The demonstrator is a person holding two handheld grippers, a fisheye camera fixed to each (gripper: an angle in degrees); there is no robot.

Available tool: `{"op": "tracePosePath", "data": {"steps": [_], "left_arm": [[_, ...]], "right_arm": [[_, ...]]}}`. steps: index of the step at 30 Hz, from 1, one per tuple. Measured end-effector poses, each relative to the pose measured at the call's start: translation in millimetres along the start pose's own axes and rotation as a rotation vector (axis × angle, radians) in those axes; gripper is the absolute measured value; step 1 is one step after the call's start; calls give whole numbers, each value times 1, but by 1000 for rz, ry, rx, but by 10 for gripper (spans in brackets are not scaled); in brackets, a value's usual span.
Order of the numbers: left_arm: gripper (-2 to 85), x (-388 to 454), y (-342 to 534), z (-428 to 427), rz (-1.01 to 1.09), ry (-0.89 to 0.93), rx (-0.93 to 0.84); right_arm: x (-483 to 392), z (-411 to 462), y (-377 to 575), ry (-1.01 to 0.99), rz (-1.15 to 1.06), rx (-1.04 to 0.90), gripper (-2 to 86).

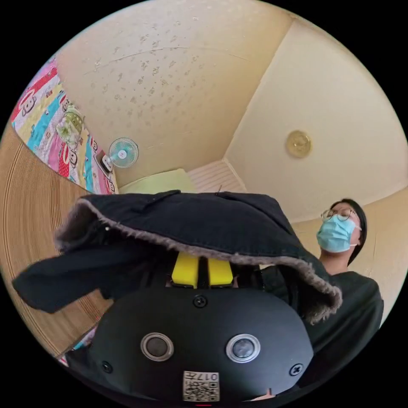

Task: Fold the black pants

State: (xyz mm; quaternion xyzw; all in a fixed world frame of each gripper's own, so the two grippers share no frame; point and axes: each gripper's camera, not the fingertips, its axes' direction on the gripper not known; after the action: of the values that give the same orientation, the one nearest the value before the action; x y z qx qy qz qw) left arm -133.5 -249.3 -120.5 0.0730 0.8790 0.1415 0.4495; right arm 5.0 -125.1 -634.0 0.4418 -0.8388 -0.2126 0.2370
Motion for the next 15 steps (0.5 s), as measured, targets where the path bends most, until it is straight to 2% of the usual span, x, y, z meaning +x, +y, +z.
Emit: {"op": "tracePosePath", "data": {"steps": [4,7,8,9,11,12,14,15], "left_arm": [[-9,55,-45,-9,149,26,-53],[-9,78,-109,-20,209,-58,-33],[-9,83,-141,-25,250,-115,4],[-9,80,-173,-44,272,-135,133],[-8,49,-221,-80,140,-213,294],[-7,24,-244,-101,33,-298,330],[-2,-5,-257,-125,-87,-400,324],[3,-16,-251,-131,-103,-455,282]], "right_arm": [[18,-52,-13,145,24,170,26],[83,-108,-34,308,88,274,30],[121,-136,-47,409,115,288,32],[141,-152,-53,473,128,289,34],[228,-229,-63,851,262,279,44],[248,-249,-60,955,302,248,48],[303,-333,-15,1363,677,215,58],[308,-351,2,1421,745,212,59]]}}
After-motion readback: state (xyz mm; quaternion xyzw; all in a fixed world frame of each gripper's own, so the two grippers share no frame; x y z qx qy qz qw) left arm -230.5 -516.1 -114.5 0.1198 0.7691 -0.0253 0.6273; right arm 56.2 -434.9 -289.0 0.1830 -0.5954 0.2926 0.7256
